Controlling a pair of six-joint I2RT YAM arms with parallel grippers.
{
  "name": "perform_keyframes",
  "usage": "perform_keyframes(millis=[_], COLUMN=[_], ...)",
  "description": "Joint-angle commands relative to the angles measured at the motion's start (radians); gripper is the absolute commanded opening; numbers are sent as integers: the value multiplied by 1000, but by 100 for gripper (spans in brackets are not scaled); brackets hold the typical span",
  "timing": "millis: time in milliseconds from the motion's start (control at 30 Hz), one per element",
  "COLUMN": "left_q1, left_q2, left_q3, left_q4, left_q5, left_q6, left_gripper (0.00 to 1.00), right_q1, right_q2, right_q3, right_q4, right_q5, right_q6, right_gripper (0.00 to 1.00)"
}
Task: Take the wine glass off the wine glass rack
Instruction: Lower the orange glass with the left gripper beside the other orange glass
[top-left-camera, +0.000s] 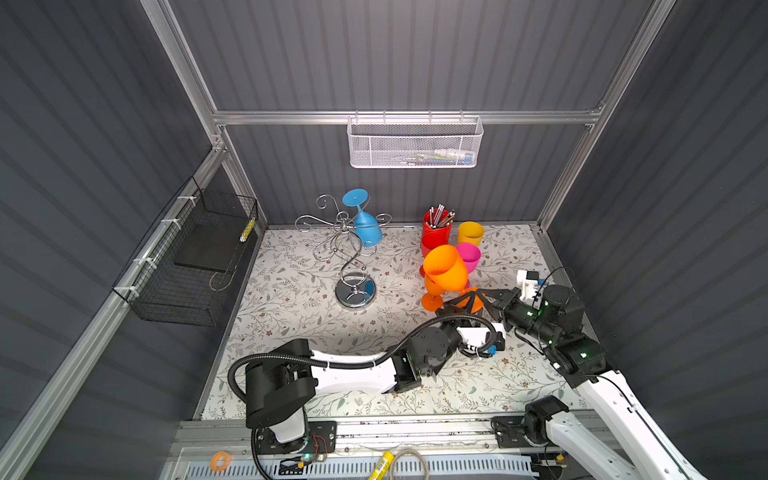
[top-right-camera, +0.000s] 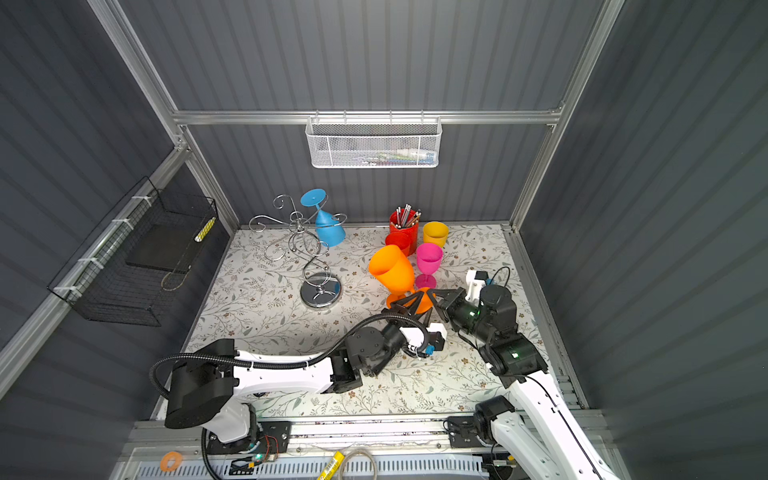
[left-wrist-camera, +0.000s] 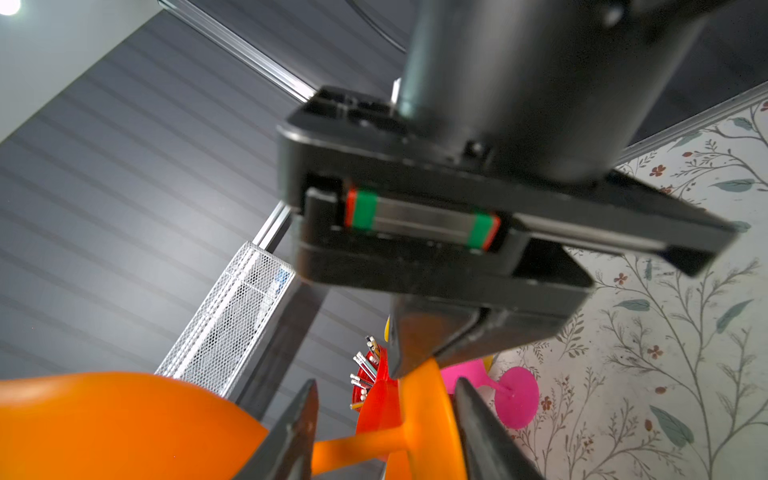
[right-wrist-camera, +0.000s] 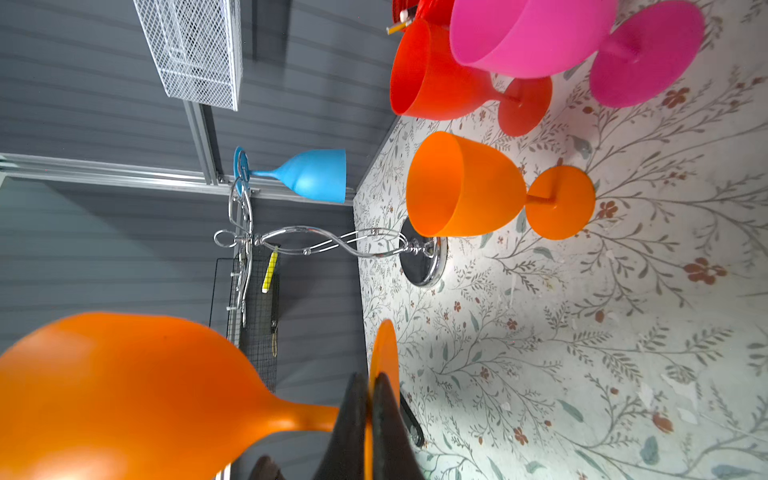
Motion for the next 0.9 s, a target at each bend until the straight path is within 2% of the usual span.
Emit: perform_keyframes(millis=[0,133,167,333,567,700,867], left_q1=[-6,-6,-6,-7,-8,-8,-8], left_q2=[-63,-93,-103,-158,-275,-354,-388], left_q3=[28,19,17,17,47,79,164], left_q4=[-30,-67,-80,-197,-468,-609,-794], left_q5=[-17,-17,-17,-14,18,84,142], left_q6=[-57,-79,-88,-168,-366,-491,-602], left_gripper=[60,65,65,71,76,76,74], right_q1=[1,1,1,1,-2,-3,-4], right_q2=[-10,-14,-16,-18,3,-11,-45], right_q3=[-11,-21,-24,-43,-62,-102,-151], right_q4=[38,53,55,85,147,205,287], right_q5=[19,20,58,87,97,116,129], right_q6=[-16,-11,-10,-18,-58,-98,-154], right_gripper=[0,0,0,0,0,0,0])
